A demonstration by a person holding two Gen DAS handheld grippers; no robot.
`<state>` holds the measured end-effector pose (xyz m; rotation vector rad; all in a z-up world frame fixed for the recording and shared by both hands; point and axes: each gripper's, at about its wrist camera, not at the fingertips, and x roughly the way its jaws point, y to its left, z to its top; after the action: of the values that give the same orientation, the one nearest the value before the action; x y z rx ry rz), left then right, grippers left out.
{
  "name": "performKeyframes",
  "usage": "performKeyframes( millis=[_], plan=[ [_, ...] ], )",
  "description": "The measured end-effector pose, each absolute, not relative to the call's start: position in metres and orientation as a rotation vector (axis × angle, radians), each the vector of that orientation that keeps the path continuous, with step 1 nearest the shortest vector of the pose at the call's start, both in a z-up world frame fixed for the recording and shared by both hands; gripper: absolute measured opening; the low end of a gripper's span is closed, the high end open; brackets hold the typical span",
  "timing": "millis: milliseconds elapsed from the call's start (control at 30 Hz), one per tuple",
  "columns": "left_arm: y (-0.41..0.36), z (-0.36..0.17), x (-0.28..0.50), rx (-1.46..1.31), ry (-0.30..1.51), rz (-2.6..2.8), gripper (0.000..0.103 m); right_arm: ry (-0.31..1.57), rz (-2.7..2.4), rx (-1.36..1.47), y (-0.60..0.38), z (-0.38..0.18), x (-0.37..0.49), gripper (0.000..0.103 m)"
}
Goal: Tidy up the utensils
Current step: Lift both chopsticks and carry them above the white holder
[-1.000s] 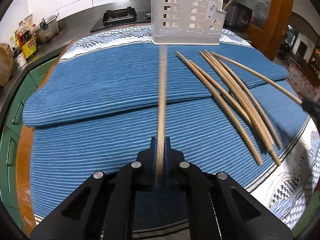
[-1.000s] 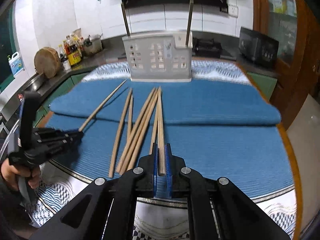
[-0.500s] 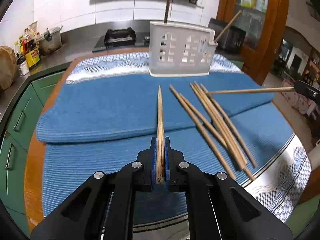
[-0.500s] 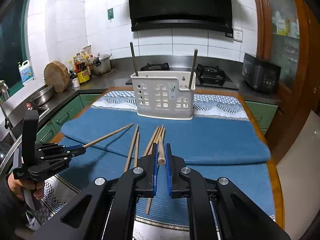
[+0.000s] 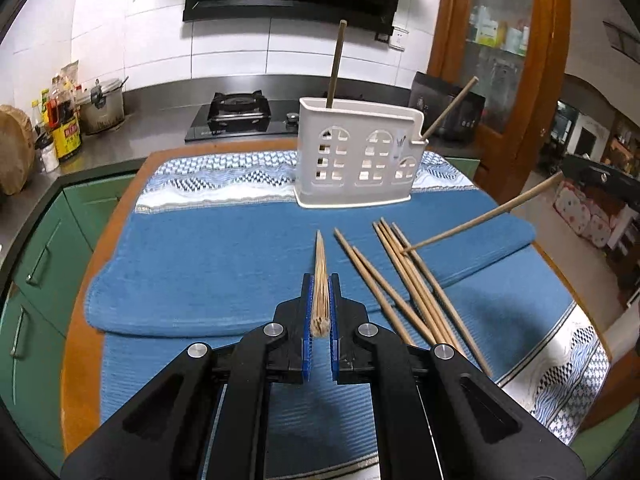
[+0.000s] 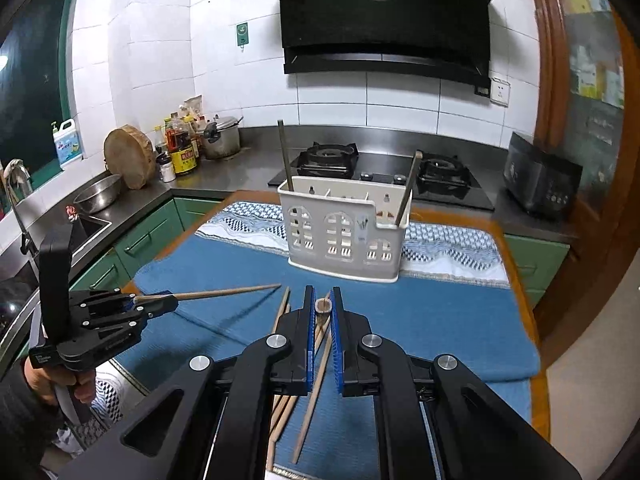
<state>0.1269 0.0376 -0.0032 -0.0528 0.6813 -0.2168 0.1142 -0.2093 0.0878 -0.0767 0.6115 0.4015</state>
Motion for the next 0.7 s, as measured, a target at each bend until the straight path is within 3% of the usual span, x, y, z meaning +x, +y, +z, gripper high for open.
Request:
performKeyframes(
  millis=[700],
  plan=[
    [0.036,0.075,0.171,-0.080,0.587,-0.296,0.005,0.527,0.356,-0.157,-0.218,0.203,0.205,0.007]
  ],
)
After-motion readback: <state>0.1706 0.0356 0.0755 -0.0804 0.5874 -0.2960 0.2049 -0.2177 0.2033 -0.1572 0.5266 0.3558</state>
